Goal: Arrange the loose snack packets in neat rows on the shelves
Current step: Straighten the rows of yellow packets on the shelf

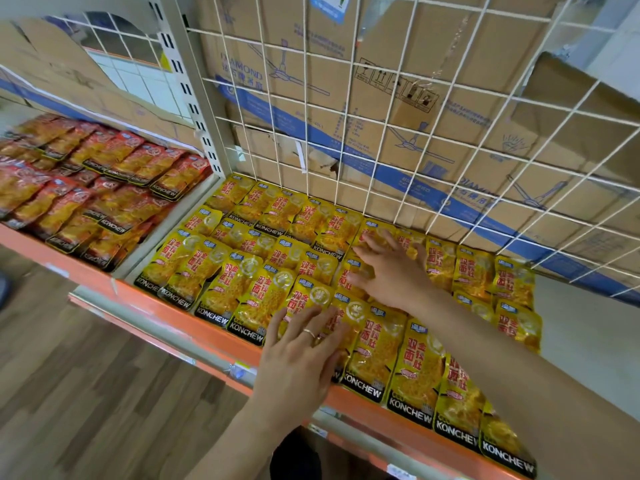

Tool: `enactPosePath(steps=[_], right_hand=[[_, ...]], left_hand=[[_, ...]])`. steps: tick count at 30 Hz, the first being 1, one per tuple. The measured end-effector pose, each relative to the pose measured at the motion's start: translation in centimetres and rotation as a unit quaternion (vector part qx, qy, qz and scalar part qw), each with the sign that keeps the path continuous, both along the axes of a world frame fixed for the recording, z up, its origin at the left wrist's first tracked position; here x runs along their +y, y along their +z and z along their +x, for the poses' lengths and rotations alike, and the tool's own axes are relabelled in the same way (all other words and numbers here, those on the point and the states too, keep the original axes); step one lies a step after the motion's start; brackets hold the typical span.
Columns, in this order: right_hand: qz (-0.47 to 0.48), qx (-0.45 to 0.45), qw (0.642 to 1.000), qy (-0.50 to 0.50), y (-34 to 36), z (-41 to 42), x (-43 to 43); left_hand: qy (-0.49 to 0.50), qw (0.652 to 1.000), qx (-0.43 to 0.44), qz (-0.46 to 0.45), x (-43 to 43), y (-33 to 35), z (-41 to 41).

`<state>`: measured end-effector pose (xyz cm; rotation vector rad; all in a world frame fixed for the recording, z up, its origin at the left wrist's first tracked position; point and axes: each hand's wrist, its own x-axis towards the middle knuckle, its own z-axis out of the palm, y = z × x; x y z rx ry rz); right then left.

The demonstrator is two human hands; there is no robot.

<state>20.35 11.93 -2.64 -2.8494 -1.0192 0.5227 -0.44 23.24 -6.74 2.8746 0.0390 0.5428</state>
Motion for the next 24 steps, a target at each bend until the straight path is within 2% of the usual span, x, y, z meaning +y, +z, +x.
enactPosePath(steps=[3,9,15,24], right_hand=[[-0.001,-0.004,1.0,0.003,0.4,0.0,0.2],[0.088,-0.025,0.996,-0.007,1.5,0.0,2.5],[0.013,-0.008,0.999,0.031,0.8,-0.8,6.3],[0.01,0.024,0.999,0.033,0.4,-0.2,6.0]], left_hand=[[-0.006,1.0,0.005,-0.002,0.2,0.2,0.0],[0.045,0.999,0.021,-0.006,2.9,1.2,-0.1],[0.028,0.999,0.028,0.019,4.7,0.3,-0.2],[0.024,0.999,0.021,0.023,5.1,0.1,-0.4]])
